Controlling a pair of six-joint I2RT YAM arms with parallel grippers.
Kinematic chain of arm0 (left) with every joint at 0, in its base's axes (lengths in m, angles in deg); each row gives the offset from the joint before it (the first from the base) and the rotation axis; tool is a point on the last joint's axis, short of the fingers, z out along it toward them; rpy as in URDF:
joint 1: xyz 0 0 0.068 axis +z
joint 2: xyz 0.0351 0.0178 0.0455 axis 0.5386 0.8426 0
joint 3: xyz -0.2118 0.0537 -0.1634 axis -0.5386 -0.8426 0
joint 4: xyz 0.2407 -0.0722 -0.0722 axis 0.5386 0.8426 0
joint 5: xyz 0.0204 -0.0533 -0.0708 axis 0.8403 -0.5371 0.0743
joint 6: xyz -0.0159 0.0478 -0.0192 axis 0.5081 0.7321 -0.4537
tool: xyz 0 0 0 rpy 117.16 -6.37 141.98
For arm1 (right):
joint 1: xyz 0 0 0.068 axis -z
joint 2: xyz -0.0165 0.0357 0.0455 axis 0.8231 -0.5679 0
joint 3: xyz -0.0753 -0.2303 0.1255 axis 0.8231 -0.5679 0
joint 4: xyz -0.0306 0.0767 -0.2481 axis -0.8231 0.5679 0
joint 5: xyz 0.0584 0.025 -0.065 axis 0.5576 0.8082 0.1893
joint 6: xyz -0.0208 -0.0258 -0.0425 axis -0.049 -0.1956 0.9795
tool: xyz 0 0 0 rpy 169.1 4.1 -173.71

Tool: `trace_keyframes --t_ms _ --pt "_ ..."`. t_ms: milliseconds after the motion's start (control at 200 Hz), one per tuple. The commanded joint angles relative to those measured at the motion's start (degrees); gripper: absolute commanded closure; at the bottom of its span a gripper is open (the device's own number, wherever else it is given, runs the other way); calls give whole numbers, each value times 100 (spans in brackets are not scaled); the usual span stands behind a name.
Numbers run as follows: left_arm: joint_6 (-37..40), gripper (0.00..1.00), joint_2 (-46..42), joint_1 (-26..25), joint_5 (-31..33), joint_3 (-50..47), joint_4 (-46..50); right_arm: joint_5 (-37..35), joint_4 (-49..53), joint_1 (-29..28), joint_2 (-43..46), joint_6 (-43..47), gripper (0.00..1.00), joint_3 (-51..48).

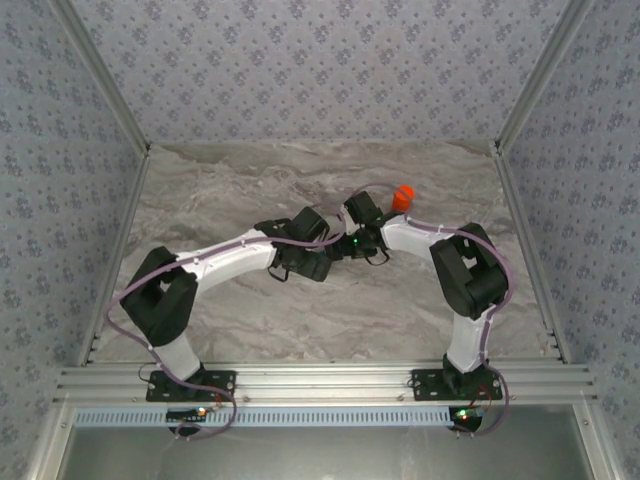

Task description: Sort the pills into containers

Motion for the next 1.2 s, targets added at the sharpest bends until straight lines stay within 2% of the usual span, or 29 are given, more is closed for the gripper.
trace_keyframes --t_ms 0,480,1194 --pt "160 2 129 -26 87 166 27 32 -1 -22 -124 -85 29 -4" --pt "233 2 389 2 520 123 -91 44 -32 -24 -168 -79 29 -64" --pt "26 2 117 731 606 61 -329 36 -37 -23 -212 -88 30 -102"
